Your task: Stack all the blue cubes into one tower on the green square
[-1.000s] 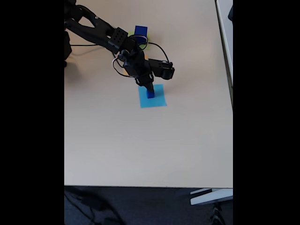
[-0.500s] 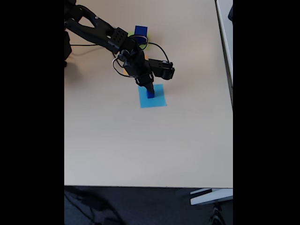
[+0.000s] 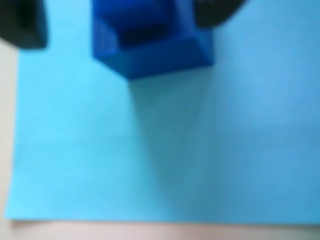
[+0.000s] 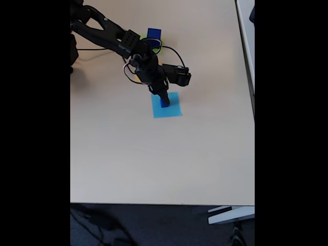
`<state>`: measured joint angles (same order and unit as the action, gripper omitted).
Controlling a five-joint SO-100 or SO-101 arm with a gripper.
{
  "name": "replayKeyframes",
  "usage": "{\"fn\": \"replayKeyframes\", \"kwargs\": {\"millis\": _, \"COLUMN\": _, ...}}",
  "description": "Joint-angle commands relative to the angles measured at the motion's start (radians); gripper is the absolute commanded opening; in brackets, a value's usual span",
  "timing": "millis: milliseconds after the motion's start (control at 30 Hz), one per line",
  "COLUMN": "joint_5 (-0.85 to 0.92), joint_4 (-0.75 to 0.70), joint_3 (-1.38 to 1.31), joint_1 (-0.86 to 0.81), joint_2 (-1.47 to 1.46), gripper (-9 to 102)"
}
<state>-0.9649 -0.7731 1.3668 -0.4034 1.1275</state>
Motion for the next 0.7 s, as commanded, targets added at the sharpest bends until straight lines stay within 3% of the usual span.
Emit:
{"fn": "replayKeyframes", "kwargs": {"millis": 0, "joint_5": -0.011, "joint_4": -0.023, "joint_3": -0.075, "joint_1": 0.025, "joint_2": 0.063, "gripper": 15}}
{"fn": "replayKeyframes", "kwargs": {"millis": 400, "joint_5": -0.081, "joint_4": -0.094, "joint_3": -0.216, "joint_1": 0.143, "joint_2": 0.218, "gripper": 21}}
{"fn": "replayKeyframes", "kwargs": {"millis": 667, "joint_5": -0.301, "joint_4": -0.288, "joint_3": -0.255, "joint_1": 0.279, "joint_2": 0.275, "gripper": 23}}
